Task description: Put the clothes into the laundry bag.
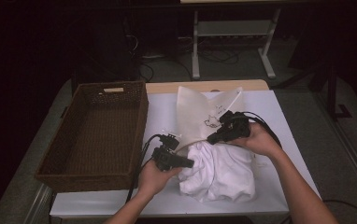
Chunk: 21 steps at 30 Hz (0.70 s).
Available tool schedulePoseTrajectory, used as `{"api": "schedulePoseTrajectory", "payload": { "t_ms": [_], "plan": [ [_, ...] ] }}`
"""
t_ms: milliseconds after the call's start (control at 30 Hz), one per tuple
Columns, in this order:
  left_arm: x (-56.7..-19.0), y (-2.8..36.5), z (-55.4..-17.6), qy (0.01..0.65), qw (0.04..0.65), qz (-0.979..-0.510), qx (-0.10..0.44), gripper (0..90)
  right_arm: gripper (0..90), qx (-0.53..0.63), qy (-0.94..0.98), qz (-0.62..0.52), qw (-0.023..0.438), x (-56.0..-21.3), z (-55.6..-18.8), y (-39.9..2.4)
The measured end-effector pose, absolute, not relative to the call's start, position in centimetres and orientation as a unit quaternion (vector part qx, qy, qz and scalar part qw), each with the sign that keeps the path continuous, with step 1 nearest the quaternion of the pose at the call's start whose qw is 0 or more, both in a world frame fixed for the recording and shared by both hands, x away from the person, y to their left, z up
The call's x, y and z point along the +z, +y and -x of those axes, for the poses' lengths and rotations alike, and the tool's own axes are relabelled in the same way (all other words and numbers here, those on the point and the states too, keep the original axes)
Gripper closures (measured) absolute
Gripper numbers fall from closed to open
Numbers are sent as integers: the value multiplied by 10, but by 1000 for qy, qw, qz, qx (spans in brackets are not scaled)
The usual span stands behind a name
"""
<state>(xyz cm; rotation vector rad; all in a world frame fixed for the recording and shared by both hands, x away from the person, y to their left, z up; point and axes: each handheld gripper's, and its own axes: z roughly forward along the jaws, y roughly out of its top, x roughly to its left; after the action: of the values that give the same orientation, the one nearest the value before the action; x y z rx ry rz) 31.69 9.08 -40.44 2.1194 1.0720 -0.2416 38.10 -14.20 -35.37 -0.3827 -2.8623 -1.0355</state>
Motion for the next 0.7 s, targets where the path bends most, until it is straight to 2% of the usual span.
{"api": "schedulePoseTrajectory", "payload": {
  "t_ms": [200,267,400,500,700],
  "plan": [
    [-402,70,-329,422,393,-812,-86,818,877,-334,-936,109,39,-353,-376,-133],
    [-405,69,-336,435,399,-804,-74,818,877,-336,-935,106,37,-350,-375,-133],
    [-409,74,-338,447,405,-793,-82,799,877,-335,-934,116,35,-351,-374,-138],
    [-403,78,-333,436,395,-804,-84,745,876,-335,-933,124,39,-356,-376,-143],
    [-384,99,-321,434,382,-812,-80,578,875,-335,-933,127,38,-360,-377,-143]
  ]
}}
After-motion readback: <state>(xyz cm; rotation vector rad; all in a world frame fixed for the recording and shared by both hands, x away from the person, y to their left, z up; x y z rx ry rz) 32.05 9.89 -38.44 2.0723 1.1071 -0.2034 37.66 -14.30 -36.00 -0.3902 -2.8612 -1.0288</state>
